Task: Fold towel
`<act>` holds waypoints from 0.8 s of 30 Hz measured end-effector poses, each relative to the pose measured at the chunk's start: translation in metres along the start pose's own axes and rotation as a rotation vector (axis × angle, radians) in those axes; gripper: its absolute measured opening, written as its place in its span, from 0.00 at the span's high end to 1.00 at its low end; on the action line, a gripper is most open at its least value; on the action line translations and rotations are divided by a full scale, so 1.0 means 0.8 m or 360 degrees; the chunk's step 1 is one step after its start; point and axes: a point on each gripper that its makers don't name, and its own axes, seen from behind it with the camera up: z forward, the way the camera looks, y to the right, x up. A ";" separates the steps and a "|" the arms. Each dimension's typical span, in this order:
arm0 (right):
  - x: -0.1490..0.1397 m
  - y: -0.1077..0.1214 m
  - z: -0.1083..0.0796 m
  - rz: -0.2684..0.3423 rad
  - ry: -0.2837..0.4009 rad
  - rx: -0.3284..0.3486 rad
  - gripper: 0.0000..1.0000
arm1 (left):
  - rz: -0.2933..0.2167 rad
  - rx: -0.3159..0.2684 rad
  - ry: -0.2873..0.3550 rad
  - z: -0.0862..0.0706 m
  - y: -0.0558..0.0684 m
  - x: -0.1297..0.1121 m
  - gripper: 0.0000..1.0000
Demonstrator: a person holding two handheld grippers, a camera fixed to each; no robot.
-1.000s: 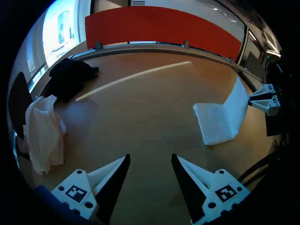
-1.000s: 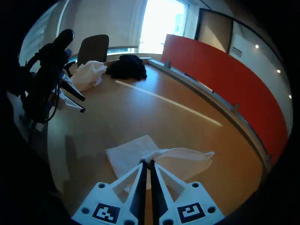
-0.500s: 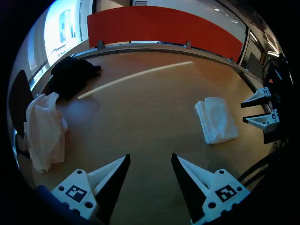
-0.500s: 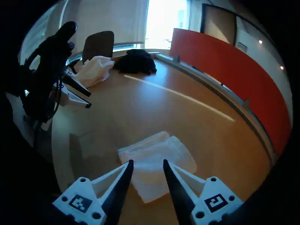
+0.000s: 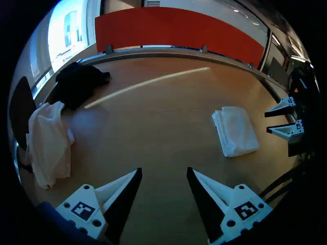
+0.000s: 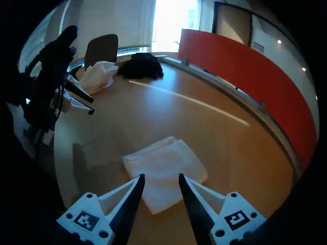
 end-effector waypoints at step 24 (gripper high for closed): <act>-0.106 -0.007 0.014 0.0097 -0.0215 -0.0009 0.37 | 0.0007 -0.0001 -0.0011 -0.002 0.005 -0.005 0.19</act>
